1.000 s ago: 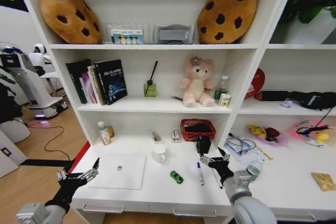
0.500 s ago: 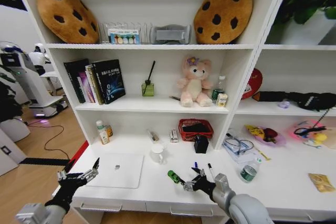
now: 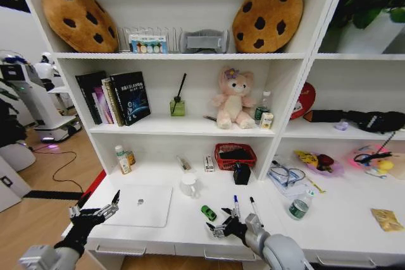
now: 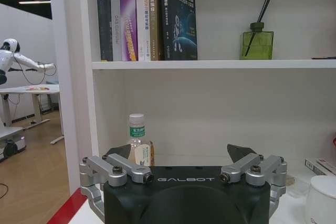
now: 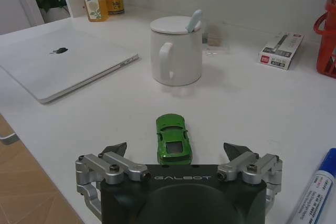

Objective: Organize the objects on the table.

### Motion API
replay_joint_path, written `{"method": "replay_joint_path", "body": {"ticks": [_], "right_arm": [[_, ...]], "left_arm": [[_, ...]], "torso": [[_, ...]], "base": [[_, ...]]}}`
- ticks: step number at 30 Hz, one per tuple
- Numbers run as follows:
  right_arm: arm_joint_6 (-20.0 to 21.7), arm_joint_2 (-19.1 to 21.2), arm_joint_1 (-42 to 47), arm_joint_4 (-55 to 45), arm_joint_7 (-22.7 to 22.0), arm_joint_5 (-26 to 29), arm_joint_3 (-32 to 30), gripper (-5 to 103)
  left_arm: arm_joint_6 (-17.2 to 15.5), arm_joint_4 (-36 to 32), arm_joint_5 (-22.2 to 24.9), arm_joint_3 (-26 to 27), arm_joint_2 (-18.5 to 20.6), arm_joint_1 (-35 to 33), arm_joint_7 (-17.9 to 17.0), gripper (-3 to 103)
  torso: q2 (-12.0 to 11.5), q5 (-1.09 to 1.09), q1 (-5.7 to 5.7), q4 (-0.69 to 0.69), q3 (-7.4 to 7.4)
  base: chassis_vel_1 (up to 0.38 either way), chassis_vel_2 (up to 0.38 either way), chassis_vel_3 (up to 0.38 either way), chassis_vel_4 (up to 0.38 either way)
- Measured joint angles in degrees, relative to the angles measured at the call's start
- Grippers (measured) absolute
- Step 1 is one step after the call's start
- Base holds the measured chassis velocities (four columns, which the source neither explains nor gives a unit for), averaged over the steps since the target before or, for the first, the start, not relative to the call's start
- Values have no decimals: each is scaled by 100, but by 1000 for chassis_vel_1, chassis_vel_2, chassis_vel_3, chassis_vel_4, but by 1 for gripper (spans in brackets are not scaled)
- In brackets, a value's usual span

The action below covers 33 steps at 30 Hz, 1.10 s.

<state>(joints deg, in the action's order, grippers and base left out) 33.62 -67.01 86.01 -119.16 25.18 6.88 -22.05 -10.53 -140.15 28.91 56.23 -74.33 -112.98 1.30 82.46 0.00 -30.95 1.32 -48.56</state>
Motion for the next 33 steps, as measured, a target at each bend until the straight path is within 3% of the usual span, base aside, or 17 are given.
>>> {"method": "replay_joint_path", "body": {"ticks": [18, 23, 25, 26, 29, 32, 33], "right_arm": [[-289, -114, -269, 582, 296, 77, 116, 100], [-304, -73, -377, 677, 282, 79, 168, 80], [-304, -67, -383, 679, 272, 79, 176, 80], [-304, -61, -382, 673, 249, 80, 193, 69], [-300, -58, -361, 651, 231, 82, 212, 63], [-297, -61, -334, 655, 223, 84, 212, 47], [-297, -61, -334, 655, 223, 84, 212, 47]], "left_arm": [[0, 0, 0, 0, 0, 0, 0, 100], [0, 0, 0, 0, 0, 0, 0, 100], [0, 0, 0, 0, 0, 0, 0, 100], [0, 0, 0, 0, 0, 0, 0, 100], [0, 0, 0, 0, 0, 0, 0, 100], [0, 0, 0, 0, 0, 0, 0, 100], [0, 0, 0, 0, 0, 0, 0, 100]], "torso": [[0, 0, 0, 1, 0], [1, -1, 0, 0, 1], [1, -1, 0, 0, 0], [1, 0, 0, 1, 1], [1, 0, 0, 0, 1], [1, 0, 0, 0, 1], [1, 0, 0, 0, 1]], "base": [[0, 0, 0, 0], [0, 0, 0, 0], [0, 0, 0, 0], [0, 0, 0, 0], [0, 0, 0, 0], [0, 0, 0, 0], [0, 0, 0, 0]]}}
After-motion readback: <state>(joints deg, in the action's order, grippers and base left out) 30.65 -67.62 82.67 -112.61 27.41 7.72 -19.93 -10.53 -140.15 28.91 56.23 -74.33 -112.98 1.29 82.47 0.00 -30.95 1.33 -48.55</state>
